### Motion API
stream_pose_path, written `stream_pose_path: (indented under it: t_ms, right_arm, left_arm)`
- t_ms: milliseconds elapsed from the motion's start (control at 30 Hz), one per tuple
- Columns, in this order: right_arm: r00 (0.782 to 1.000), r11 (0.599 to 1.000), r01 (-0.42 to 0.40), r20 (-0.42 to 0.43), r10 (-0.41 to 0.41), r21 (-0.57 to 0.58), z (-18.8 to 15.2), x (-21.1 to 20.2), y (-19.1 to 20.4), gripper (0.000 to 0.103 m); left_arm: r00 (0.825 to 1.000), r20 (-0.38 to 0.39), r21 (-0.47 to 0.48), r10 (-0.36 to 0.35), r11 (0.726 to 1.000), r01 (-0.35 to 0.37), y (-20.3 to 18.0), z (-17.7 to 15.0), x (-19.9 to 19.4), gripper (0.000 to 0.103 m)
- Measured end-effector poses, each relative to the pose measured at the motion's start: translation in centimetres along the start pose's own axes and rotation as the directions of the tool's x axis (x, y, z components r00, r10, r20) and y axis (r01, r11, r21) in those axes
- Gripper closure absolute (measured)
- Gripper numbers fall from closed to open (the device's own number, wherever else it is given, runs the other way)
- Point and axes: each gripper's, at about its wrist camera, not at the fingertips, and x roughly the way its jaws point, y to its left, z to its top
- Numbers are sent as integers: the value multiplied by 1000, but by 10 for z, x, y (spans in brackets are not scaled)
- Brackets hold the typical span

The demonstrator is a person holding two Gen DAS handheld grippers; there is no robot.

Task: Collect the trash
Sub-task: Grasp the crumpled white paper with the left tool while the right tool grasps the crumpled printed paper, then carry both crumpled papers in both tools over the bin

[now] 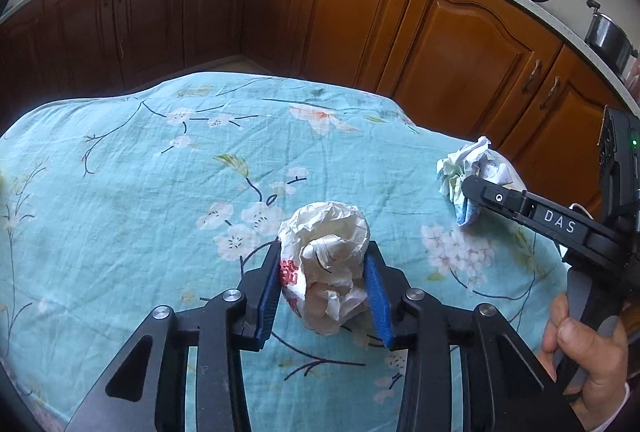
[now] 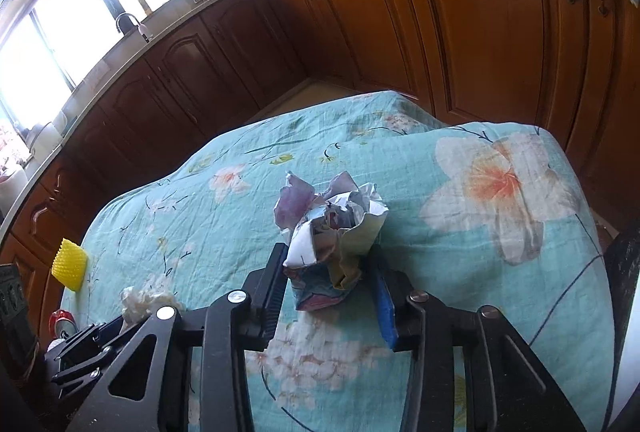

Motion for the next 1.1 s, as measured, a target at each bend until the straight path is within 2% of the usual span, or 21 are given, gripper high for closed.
stream_pose_path:
  t_ms: [233, 433, 733, 1100]
  right_arm:
    - [998, 999, -44, 37, 44, 22, -25, -47, -5, 64]
    - [997, 999, -41, 69, 39, 29, -57, -92, -13, 64]
    - [992, 999, -16, 126, 11, 34, -97, -148, -24, 64]
    - [989, 997, -10, 150, -2, 79, -132, -183, -41, 64]
  left_arm:
    - [997, -7, 12, -82, 997, 82, -17, -13, -24, 69]
    - [992, -8, 55, -128, 990, 128, -39, -34, -49, 69]
    - [987, -9, 131, -161, 978, 161, -74, -63, -84, 69]
    - [982, -25, 202, -186, 961, 187, -108, -83, -108, 69]
